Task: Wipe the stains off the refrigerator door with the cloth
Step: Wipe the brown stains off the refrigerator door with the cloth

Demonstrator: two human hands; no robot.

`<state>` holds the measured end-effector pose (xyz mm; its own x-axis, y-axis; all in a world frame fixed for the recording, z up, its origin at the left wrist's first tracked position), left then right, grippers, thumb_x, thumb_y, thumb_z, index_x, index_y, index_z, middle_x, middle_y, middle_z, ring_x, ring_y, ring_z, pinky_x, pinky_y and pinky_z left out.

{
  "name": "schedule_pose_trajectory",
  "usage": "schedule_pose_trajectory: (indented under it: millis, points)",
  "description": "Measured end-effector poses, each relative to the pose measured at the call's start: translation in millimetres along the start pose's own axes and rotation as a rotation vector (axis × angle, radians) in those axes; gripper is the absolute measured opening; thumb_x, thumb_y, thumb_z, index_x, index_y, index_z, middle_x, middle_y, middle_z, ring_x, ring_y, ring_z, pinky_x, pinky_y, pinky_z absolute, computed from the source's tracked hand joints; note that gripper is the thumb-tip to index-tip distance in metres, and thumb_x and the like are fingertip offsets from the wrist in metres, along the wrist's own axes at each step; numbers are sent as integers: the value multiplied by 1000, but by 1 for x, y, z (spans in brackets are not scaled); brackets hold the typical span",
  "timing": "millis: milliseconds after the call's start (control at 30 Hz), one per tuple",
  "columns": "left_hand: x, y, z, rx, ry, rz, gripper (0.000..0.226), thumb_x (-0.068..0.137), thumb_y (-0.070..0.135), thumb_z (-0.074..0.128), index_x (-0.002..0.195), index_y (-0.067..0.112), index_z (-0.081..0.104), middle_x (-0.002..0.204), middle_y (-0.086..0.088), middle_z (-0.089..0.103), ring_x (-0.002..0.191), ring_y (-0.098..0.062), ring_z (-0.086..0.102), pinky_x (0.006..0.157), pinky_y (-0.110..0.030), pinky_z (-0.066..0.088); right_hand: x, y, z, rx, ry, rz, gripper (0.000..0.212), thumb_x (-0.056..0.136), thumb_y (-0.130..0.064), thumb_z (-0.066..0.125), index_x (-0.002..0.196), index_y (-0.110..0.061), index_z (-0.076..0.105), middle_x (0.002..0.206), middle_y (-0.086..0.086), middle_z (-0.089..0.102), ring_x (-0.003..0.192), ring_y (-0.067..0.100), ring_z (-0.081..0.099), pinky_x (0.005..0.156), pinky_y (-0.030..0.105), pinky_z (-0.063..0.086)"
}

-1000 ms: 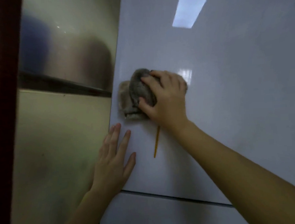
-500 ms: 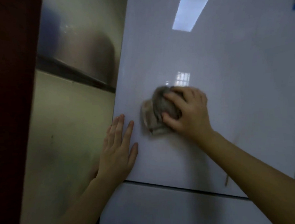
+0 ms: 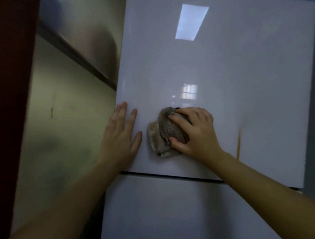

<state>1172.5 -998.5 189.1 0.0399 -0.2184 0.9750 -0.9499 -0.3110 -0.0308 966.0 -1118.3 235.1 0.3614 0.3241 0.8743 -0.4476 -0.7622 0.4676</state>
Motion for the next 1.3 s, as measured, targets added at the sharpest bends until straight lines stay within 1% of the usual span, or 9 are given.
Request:
schedule_pose_trajectory:
  millis: [133, 200, 400, 533, 667, 833, 967, 1100, 1300]
  points:
    - [-8, 8, -2, 11, 59, 16, 61, 97, 44, 38, 147, 8, 43, 160, -20, 32, 148, -37, 32, 119, -47, 29, -5, -3, 4, 2, 25, 25, 58, 76, -52, 69, 126, -22, 69, 131, 5, 63, 121, 31, 56, 108, 44, 31]
    - [-17, 15, 3, 31, 71, 58, 61, 97, 44, 40, 145, 8, 46, 157, -20, 36, 145, -37, 36, 118, -48, 32, -5, -2, 5, 6, 36, 28, 58, 77, -53, 66, 126, -22, 69, 130, 4, 63, 121, 30, 56, 107, 44, 31]
    - [-21, 14, 6, 21, 86, 64, 63, 96, 48, 37, 147, 12, 44, 159, -15, 35, 147, -33, 34, 117, -46, 32, -8, -3, 2, 26, 37, 42, 59, 77, -55, 64, 128, -26, 67, 132, 0, 61, 124, 27, 53, 107, 43, 31]
    - [-23, 18, 12, 24, 114, 66, 64, 94, 47, 37, 146, 11, 44, 158, -17, 35, 146, -35, 34, 118, -50, 34, -14, -4, 5, 53, 97, 63, 57, 77, -53, 66, 127, -26, 67, 131, -1, 60, 124, 25, 52, 108, 43, 31]
    - [-22, 13, 12, 43, 102, 77, 64, 94, 47, 37, 147, 11, 43, 160, -16, 34, 147, -35, 32, 120, -49, 31, -16, -3, 7, 52, 122, 67, 58, 76, -52, 69, 127, -26, 67, 131, -1, 60, 123, 24, 52, 108, 42, 31]
    - [-37, 10, 3, 73, 71, 85, 62, 95, 47, 38, 142, 9, 51, 155, -19, 41, 142, -37, 42, 112, -48, 41, -17, -8, 7, 54, 125, 121, 57, 77, -52, 67, 128, -25, 66, 130, 0, 59, 122, 25, 53, 108, 42, 31]
    - [-75, 11, 9, 69, 110, 61, 57, 94, 44, 42, 137, 9, 56, 153, -19, 45, 137, -38, 47, 107, -47, 44, -27, -20, 10, 43, 129, 210, 57, 79, -54, 63, 128, -27, 65, 131, -2, 59, 124, 22, 52, 109, 39, 27]
    - [-99, 6, 13, 48, 185, 26, 52, 94, 40, 45, 133, 9, 60, 150, -19, 48, 134, -38, 50, 104, -46, 42, -22, -20, 9, 42, 119, 205, 57, 77, -56, 63, 126, -27, 66, 128, -2, 59, 122, 22, 52, 107, 39, 30]
    - [-107, 5, 19, 20, 220, 33, 52, 94, 41, 46, 135, 10, 58, 152, -17, 46, 138, -34, 46, 106, -39, 37, 27, -36, 22, 39, 173, 289, 52, 78, -55, 67, 123, -27, 65, 123, 0, 58, 115, 24, 51, 103, 42, 34]
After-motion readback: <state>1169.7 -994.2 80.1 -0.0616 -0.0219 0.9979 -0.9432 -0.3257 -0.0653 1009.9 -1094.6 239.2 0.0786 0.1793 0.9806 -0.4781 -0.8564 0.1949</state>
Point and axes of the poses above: each hand's wrist, its own x-axis towards the middle knuckle, its own z-axis out of the palm, y = z × x, the point moved 3 cm from there along x, towards the middle knuckle
